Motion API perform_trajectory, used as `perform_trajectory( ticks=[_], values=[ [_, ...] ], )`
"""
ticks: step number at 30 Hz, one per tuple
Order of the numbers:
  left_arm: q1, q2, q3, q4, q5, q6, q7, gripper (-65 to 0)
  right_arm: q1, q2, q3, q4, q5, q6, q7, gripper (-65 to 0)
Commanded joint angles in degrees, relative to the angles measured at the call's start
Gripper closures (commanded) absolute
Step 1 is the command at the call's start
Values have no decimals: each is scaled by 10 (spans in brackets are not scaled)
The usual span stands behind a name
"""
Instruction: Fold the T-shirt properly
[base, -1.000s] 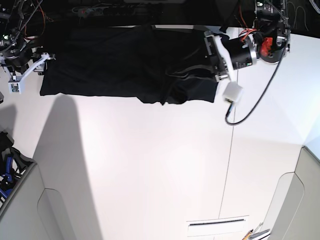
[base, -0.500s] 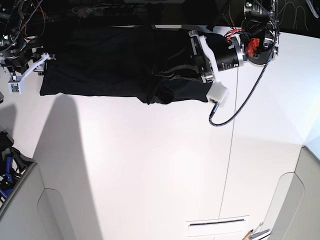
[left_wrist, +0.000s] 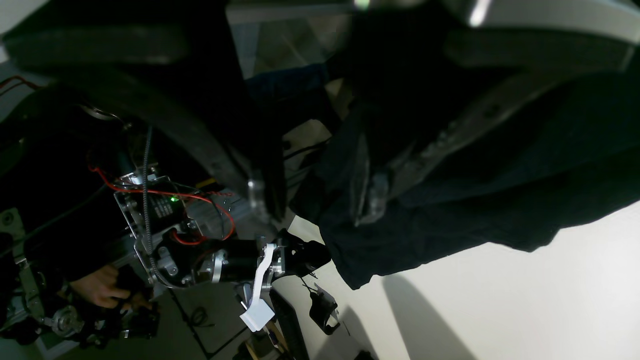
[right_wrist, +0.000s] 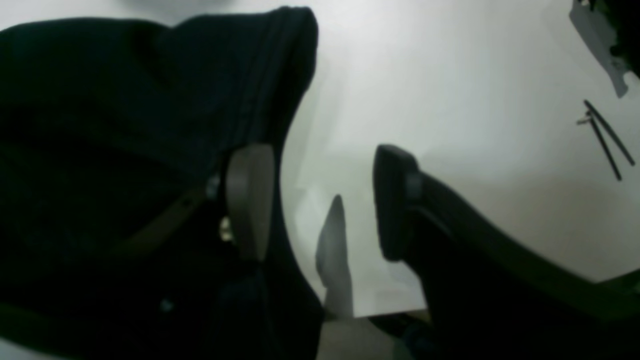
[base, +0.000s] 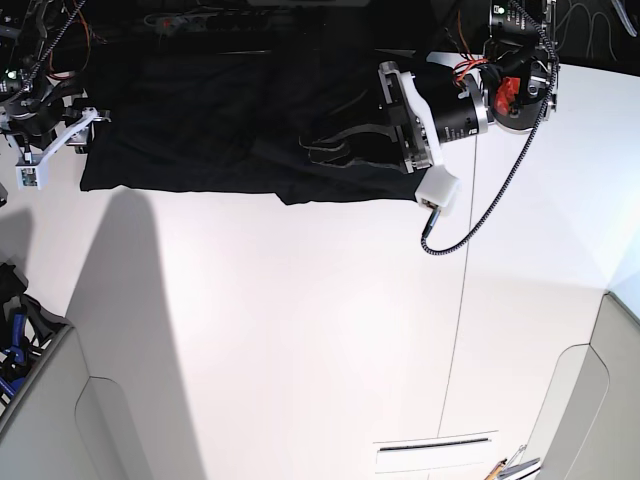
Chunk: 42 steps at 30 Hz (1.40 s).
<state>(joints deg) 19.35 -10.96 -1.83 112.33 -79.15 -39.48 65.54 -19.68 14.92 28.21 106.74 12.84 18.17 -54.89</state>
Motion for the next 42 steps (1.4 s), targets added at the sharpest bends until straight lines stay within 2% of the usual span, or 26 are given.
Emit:
perform_trajectory(
  ticks=[1, 9, 12, 14, 17, 18, 24, 29, 35, 37, 39, 42],
  values=[
    [-3, -2, 0, 10, -18, -5, -12, -249, 3, 8, 3, 8, 3, 1, 11, -317],
    [-3, -4, 0, 10, -18, -5, -12, -249, 3, 9, 3, 8, -11, 1, 20, -317],
    [-3, -3, 0, 10, -17, -5, -12, -249, 3, 18, 3, 6, -19, 0, 22, -318],
    [-3, -4, 0, 10, -17, -5, -12, -249, 3, 28, 3, -3, -16, 0, 22, -355],
    [-3, -4, 0, 10, -15, -5, -12, -248, 3, 41, 3, -31, 6, 1, 24, -449],
    [-3, -4, 0, 10, -15, -5, -12, -248, 3, 45, 3, -46, 19, 1, 24, -454],
    [-6, -4, 0, 10, -14, -5, -12, -248, 3, 50, 3, -95, 43, 11, 16, -453],
    [-8, -4, 0, 10, 3, -5, -12, -248, 3, 64, 3, -68, 41, 11, -24, -453],
    [-8, -5, 0, 10, 6, -5, -12, -248, 3, 84, 4, -21, 50, 11, -26, -453],
    [-8, -5, 0, 10, 6, -5, -12, -248, 8, 85, 10, -18, 85, 12, -26, -453],
    [-8, -5, 0, 10, 6, -5, -12, -248, 13, 85, 23, -18, 146, 17, -28, -453],
    [-8, -5, 0, 10, 6, -5, -12, -248, 28, 77, 52, -18, 263, 58, -57, -453]
  ],
)
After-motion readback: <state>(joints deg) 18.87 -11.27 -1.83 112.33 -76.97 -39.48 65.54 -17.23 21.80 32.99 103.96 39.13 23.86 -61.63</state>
